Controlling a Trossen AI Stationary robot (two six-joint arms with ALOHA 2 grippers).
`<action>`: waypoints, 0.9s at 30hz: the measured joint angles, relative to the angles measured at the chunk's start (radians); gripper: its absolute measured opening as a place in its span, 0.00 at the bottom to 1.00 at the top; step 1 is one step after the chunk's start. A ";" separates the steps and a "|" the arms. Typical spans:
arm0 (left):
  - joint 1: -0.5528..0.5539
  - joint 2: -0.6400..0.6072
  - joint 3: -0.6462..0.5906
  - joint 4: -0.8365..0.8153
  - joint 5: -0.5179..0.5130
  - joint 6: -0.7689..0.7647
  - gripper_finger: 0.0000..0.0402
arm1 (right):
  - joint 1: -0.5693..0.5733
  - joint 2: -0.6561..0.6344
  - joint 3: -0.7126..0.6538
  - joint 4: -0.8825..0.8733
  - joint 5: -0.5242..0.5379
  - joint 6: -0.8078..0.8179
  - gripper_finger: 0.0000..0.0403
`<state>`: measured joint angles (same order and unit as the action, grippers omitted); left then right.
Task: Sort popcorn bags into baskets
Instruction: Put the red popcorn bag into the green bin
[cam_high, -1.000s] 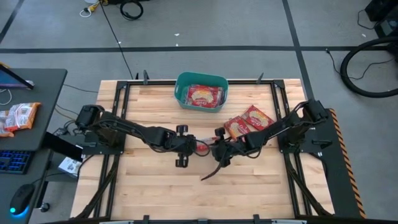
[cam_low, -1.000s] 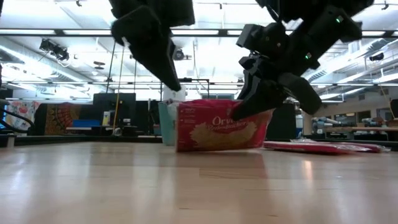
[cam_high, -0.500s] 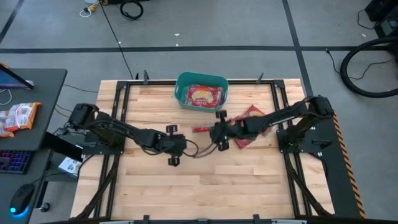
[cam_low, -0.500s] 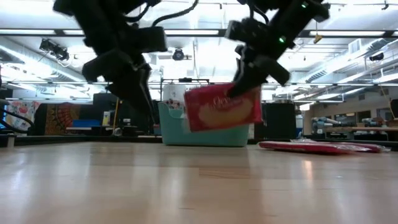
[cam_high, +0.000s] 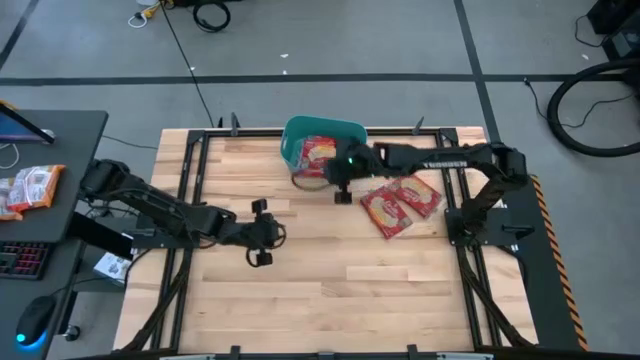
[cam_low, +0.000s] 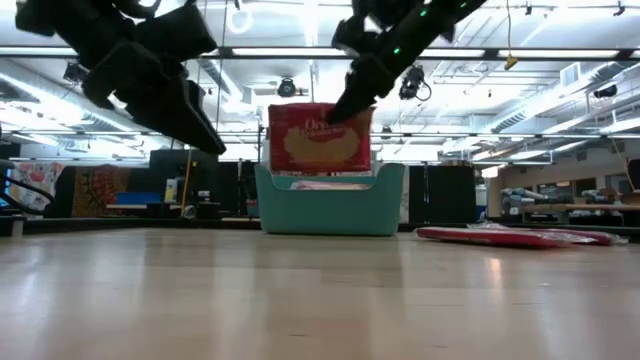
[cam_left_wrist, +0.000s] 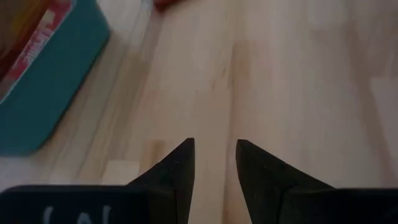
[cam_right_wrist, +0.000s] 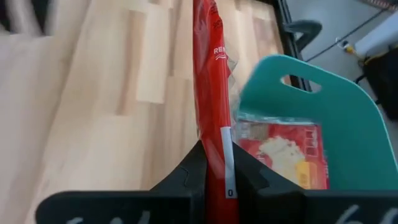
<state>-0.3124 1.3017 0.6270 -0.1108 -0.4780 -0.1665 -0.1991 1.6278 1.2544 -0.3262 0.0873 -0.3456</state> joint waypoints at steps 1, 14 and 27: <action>0.000 -0.005 -0.018 0.047 0.001 0.003 0.31 | -0.024 0.011 0.017 -0.007 -0.017 0.002 0.10; -0.023 -0.028 -0.079 0.093 0.004 -0.048 0.31 | -0.362 0.122 0.073 -0.034 -0.389 0.163 0.11; -0.020 -0.027 -0.079 0.123 0.004 -0.035 0.31 | -0.467 0.167 0.072 -0.037 -0.217 0.102 0.29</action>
<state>-0.3329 1.2743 0.5476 0.0123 -0.4744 -0.2017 -0.6659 1.7950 1.3262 -0.3635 -0.1294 -0.2434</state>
